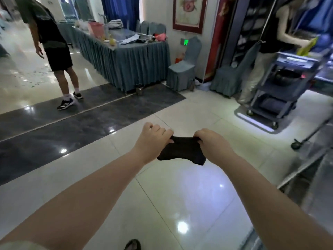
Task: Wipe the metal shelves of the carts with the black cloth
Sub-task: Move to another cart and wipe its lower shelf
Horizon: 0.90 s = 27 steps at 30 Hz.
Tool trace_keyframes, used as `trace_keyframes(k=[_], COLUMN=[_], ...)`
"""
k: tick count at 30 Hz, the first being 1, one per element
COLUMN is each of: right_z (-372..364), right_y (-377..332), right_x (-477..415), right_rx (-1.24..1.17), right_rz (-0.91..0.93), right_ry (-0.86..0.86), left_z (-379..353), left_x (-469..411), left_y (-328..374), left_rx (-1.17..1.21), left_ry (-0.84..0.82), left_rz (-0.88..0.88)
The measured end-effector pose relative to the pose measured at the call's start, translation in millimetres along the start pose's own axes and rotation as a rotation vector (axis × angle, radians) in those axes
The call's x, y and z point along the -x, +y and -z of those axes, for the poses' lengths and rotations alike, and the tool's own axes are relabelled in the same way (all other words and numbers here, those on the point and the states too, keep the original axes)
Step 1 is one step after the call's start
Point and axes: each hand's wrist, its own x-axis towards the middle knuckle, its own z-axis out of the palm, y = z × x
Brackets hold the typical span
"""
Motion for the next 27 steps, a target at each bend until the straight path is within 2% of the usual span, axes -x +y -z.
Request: trace_keyframes(k=[4,7,13,16,22,27], right_z=[-21.6,-33.1,-21.8,-26.8,-51.1,-63.0], right_y=[42.3,72.8,110.7,124.4,172.0,233.6], right_x=[-34.5,-46.0,-57.5,-47.5,-14.4,7.5], right_rx=[-0.043,-0.043,-0.068,-0.085,-0.206,-0.244], right_rz=[-0.188,-0.313,-0.653,-0.841,-1.186,-1.302], right_ry=[0.013,0.083,0.210,0.276,0.370,0.430], left_z=[-77.3,-130.4,-188.5,-206.9,-249.4,-276.3], left_x=[-54.5,-104.7,-211.8,-245.2,-287.1,-331.4], left_y=[-10.2,-5.5,25.2,58.7,154.5,232.0], left_rx=[0.112,0.233,0.427,0.562,0.714,0.756], left_ry=[-0.004,-0.092,-0.086,-0.185,-0.255,-0.308], left_rz=[-0.113,-0.225,-0.372,-0.452,-0.704,-0.817])
